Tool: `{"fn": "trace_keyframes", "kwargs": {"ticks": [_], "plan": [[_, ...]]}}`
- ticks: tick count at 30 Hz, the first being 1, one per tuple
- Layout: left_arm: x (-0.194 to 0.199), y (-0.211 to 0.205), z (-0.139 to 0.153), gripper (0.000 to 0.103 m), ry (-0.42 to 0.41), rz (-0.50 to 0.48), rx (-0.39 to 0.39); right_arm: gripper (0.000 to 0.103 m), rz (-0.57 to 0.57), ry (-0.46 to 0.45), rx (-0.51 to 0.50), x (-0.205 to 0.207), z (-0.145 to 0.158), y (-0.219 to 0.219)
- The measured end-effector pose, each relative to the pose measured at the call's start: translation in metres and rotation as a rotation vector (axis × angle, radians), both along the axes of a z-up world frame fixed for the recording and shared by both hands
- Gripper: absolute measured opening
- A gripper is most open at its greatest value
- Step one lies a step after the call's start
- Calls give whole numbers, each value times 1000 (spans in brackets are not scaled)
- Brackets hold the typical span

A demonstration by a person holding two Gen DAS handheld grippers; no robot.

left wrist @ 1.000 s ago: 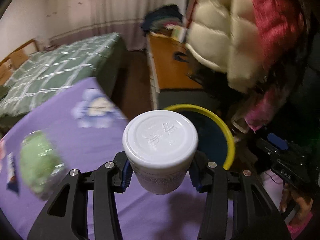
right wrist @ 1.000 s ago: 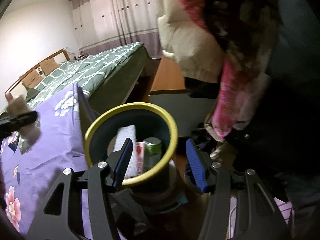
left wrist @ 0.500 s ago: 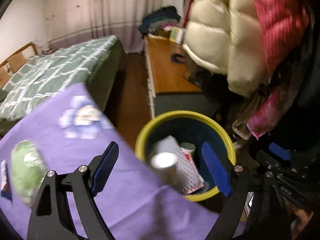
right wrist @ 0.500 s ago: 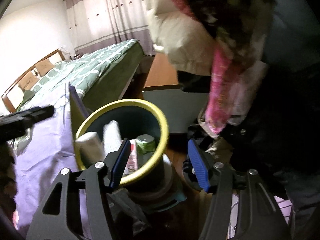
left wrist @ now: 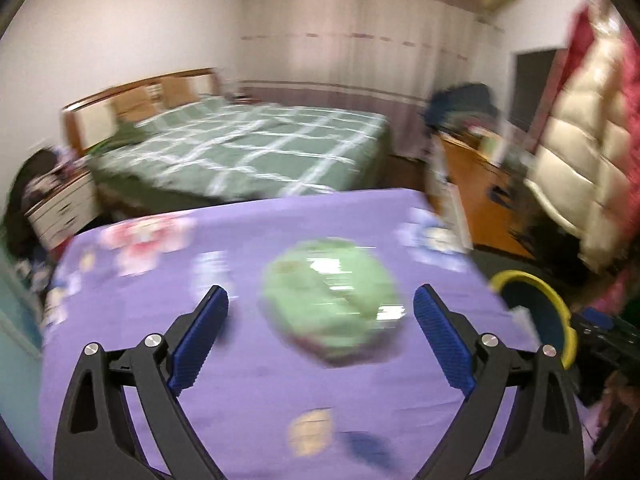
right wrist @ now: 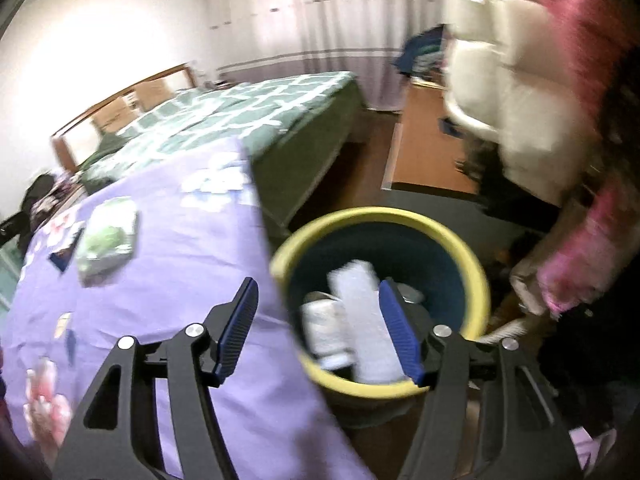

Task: Collect trash
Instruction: 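Grasp the green plastic package with the right tool and lift it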

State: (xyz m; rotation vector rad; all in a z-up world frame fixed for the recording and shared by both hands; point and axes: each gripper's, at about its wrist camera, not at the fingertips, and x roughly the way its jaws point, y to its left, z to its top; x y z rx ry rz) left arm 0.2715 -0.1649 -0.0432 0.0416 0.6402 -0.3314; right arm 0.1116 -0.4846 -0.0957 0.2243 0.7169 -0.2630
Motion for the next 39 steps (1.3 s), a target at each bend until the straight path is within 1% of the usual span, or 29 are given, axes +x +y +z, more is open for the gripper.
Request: {"fn": "trace_keyframes", "kwargs": {"ticks": [1, 4, 8, 10, 12, 15, 16, 19, 22, 25, 31, 33, 35, 36, 37, 38, 39], "plan": [[6, 24, -3, 93, 3, 45, -5, 61, 23, -1, 1, 8, 1, 8], [18, 74, -12, 93, -8, 160, -2, 61, 116, 5, 19, 38, 6, 42], [32, 120, -27, 93, -23, 279, 30, 65, 227, 11, 30, 76, 11, 83], [35, 143, -39, 93, -23, 330, 14, 65, 282, 16, 32, 95, 14, 107], [38, 155, -49, 93, -11, 356, 0, 66, 332, 23, 4, 116, 17, 133], [40, 155, -59, 93, 11, 359, -8, 69, 390, 45, -24, 145, 17, 165], [40, 158, -60, 93, 10, 360, -10, 72, 403, 55, -31, 157, 15, 173], [41, 156, -63, 93, 12, 356, -13, 89, 406, 95, -32, 184, 5, 184], [42, 154, -66, 94, 10, 347, -10, 91, 423, 149, -15, 208, -11, 192], [42, 150, -67, 94, 15, 340, -3, 91, 433, 201, -24, 220, -27, 198], [42, 147, -68, 94, 18, 343, 1, 91, 463, 246, -34, 222, -47, 210], [42, 146, -68, 94, 23, 342, 1, 88, 478, 252, -50, 220, -51, 215], [41, 144, -68, 94, 24, 339, 4, 70, 476, 238, -64, 217, -51, 216], [42, 144, -68, 94, 23, 338, 5, 64, 476, 234, -61, 216, -50, 215], [41, 144, -67, 94, 22, 337, 6, 47, 474, 230, -55, 215, -49, 215], [41, 143, -67, 94, 20, 337, 6, 37, 470, 226, -47, 215, -48, 213], [41, 143, -67, 94, 20, 336, 6, 34, 467, 223, -43, 214, -48, 212]]}}
